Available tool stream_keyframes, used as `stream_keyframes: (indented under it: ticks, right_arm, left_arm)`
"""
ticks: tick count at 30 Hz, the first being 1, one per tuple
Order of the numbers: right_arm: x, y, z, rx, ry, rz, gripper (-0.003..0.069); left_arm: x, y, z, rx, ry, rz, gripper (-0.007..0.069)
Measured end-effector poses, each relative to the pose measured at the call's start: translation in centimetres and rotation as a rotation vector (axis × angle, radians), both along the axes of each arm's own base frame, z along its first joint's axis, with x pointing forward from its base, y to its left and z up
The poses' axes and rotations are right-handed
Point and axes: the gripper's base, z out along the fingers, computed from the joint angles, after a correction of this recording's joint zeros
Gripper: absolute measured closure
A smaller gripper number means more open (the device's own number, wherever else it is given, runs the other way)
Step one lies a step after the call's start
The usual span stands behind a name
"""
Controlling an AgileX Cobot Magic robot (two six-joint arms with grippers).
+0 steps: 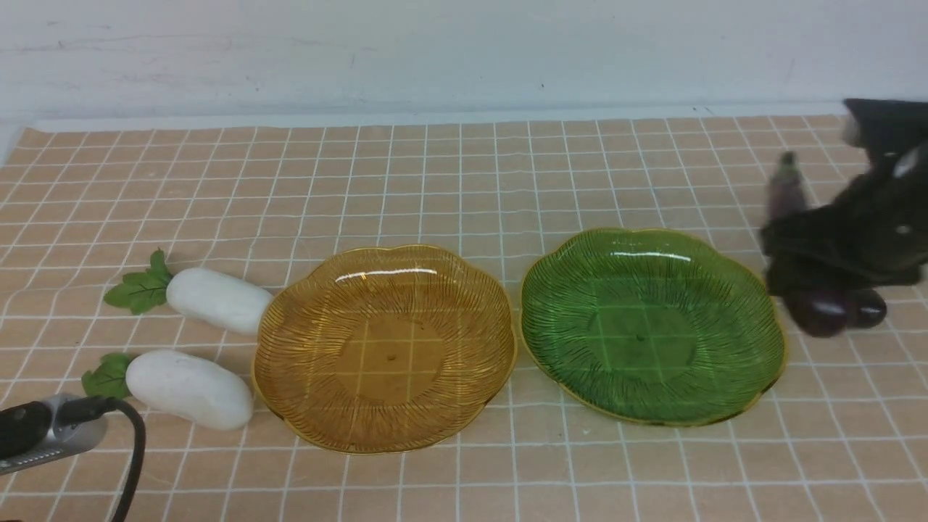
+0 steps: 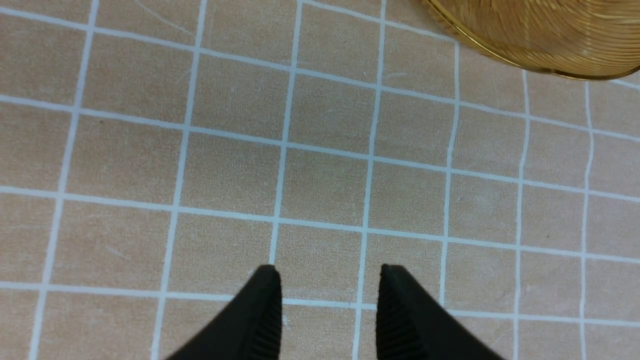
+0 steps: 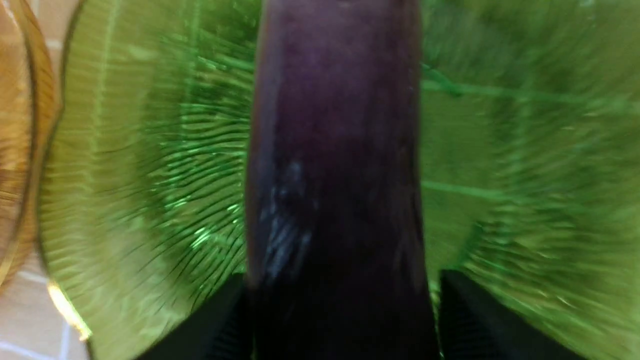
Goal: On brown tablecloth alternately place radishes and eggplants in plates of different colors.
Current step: 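Put the eggplants into the green plate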
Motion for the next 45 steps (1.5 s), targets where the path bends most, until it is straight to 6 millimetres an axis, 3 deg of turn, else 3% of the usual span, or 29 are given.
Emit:
stream_keyframes:
  ticks: [5,10,13,18,22,26,34,36,41,45]
  right_arm:
    - [0.6,-0.2,-0.5,-0.033,-0.014,0.015,0.0027]
    - [1.9,-2.1,1.1,-0.126,-0.054,0.029,-0.0022]
    - [3.0,-4.7,2.1,-0.203,-0.080,0.007,0.0024]
    - [4.9,-10.5,2.4,-0.313,-0.092,-0.081,0.0247]
    - [5.8,-12.8,1.2,-0.324,-0.074,-0.128,0.0295]
    - [6.6,-13.4,-0.5,-0.332,-0.054,-0.115,0.0244]
    - [7.8,-13.7,-5.7,-0.367,0.001,-0.065,0.0057]
    - [8.0,-13.8,-5.9,-0.382,-0.008,-0.055,0.0082]
    - [7.8,-13.8,-5.3,-0.387,0.055,-0.052,0.0297]
    - [7.4,-13.7,-2.8,-0.350,0.178,-0.081,0.0293]
  left_arm:
    - [0.0,0.0,0.0,0.000,0.000,0.000,0.0372]
    - [0.0,0.0,0.0,0.000,0.001,0.000,0.0372]
    - [0.0,0.0,0.0,0.000,0.002,-0.001,0.0372]
    - [0.0,0.0,0.0,0.000,0.003,-0.001,0.0372]
    - [0.0,0.0,0.0,0.000,0.003,-0.001,0.0372]
    - [-0.1,0.0,0.0,0.000,0.007,-0.002,0.0372]
    - [-0.2,0.0,-0.1,0.004,0.019,-0.013,0.0372]
    - [-0.2,0.0,-0.1,0.008,0.017,-0.018,0.0372]
    - [-0.2,0.0,-0.1,0.010,0.016,-0.022,0.0372]
    - [-0.2,0.0,-0.1,0.010,0.016,-0.022,0.0372]
